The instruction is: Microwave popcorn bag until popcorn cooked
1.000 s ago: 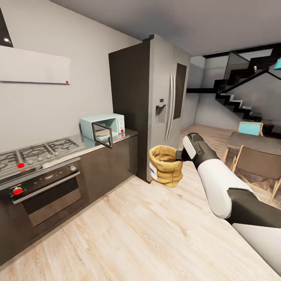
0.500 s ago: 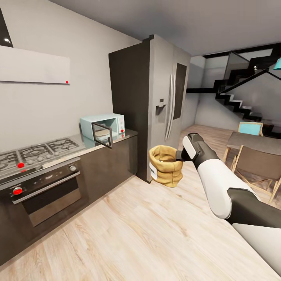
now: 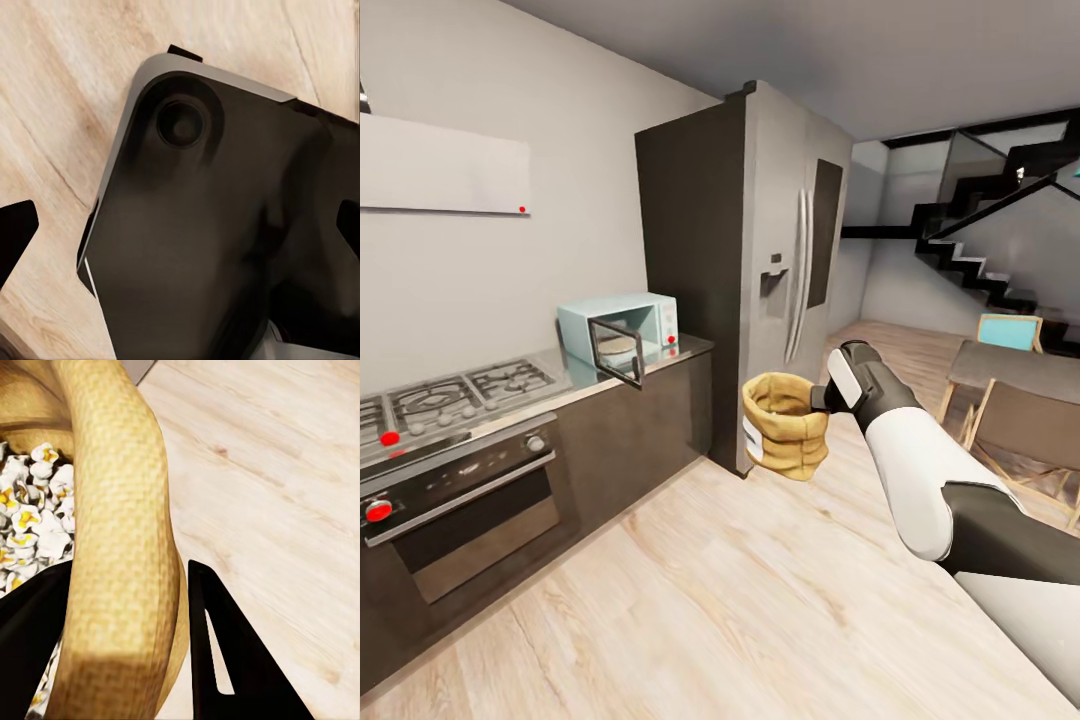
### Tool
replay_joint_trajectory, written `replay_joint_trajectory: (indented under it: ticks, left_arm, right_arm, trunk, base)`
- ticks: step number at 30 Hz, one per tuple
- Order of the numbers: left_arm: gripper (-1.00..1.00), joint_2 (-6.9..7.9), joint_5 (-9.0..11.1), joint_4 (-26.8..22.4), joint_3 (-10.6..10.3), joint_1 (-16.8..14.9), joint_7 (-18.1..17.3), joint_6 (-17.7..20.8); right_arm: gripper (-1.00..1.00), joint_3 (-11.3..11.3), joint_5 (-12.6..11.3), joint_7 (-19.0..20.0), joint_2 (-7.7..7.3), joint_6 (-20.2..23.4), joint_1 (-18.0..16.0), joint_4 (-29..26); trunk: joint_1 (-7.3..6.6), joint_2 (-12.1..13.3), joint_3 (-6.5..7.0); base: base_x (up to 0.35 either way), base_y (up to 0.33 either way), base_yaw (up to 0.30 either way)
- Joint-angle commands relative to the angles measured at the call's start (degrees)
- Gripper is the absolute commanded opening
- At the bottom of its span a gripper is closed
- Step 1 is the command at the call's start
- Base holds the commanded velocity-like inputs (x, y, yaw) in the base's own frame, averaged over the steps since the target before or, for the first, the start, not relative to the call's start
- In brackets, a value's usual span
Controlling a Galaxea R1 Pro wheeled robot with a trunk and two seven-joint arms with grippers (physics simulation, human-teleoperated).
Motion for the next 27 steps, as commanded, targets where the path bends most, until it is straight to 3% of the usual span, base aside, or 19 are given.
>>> replay_joint_trajectory:
  ticks: [1,27]
  left_arm:
    - [1.0,0.0,0.3,-0.1,0.0,0.0,-0.1,0.0]
    - [1.0,0.02,0.2,-0.1,-0.1,0.0,-0.1,-0.7]
  right_arm:
    - [-1.0,-0.3,-0.6,-0.6,0.05,0.1,0.0,-0.1]
    - [-1.0,-0.3,-0.5,-0.6,-0.03,0.1,0.0,0.1]
  trunk:
    - [0.04,0.0,-0.06]
    - [0.04,0.0,-0.06]
  base:
    - [0.315,0.0,0.0]
    - [0.316,-0.07,0.0]
